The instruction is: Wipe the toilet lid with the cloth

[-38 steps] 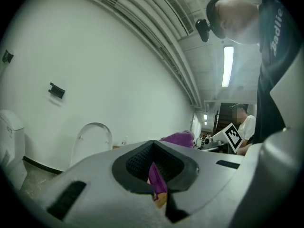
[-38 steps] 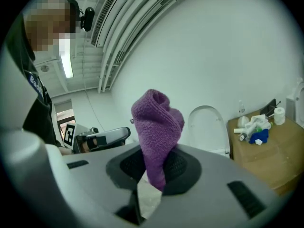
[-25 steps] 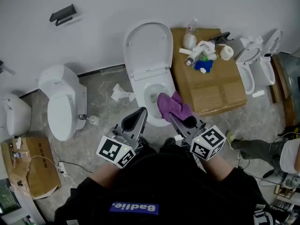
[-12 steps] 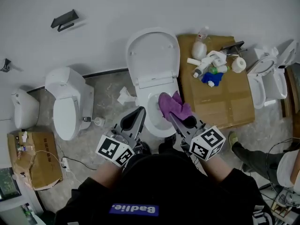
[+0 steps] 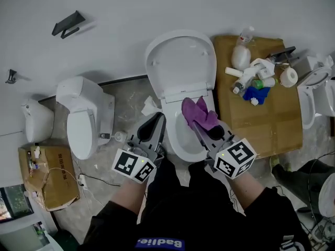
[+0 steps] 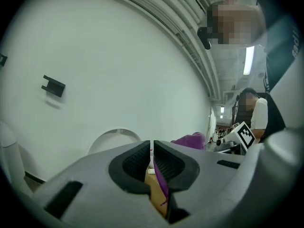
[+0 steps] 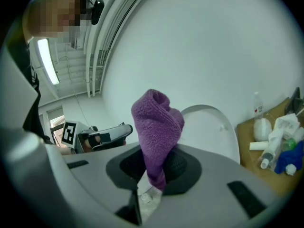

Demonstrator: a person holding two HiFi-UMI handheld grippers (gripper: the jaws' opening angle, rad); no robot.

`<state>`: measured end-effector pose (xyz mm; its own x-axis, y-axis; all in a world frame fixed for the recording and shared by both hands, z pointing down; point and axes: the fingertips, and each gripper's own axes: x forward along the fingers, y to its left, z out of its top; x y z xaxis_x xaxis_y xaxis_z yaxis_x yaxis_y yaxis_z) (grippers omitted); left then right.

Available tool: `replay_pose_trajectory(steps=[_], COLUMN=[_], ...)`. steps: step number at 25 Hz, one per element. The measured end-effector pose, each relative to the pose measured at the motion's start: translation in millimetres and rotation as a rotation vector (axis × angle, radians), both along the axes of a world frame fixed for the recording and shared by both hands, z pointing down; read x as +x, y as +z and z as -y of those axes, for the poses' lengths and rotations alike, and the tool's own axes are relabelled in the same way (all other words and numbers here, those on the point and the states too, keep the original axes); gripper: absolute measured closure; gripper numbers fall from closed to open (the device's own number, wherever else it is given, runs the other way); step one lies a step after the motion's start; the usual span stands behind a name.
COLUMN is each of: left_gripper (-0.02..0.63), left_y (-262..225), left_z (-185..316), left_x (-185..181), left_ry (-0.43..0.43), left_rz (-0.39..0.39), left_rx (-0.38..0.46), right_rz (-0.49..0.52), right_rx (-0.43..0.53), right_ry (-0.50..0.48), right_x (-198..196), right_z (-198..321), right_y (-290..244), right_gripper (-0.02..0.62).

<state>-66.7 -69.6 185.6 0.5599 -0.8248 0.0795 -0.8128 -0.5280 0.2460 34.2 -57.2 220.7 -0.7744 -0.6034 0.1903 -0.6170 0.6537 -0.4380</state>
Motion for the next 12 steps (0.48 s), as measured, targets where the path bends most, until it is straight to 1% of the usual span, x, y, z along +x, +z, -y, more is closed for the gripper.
replay_pose_trajectory(steps=[3,6,10,12], left_gripper=[0.589,0.586,0.549,0.503], left_y=[21.9,46.5,68.6,75.4], left_z=[28.5,56.8,93.7,113.3], left_x=[-14.9,-30.0,-54.4,-67.9], left_ry=[0.017,0.059,0.109,0.127], left_rz=[0.02,0.037,0.023,0.018], left_rx=[0.01,0.013,0.006,0.004], right_rz=[-0.017,-0.034,-0.061,-0.075], right_rx=[0.014,0.018,0.007,0.003], right_ry=[0.016,0.046,0.089,0.114], right_x=[-18.4,-36.8,-59.3,-68.5], right_z=[20.8,39.7,66.1,80.6], right_y=[16.0,31.5,50.2,59.2], right_gripper=[0.529,0.529,0.529,0.529])
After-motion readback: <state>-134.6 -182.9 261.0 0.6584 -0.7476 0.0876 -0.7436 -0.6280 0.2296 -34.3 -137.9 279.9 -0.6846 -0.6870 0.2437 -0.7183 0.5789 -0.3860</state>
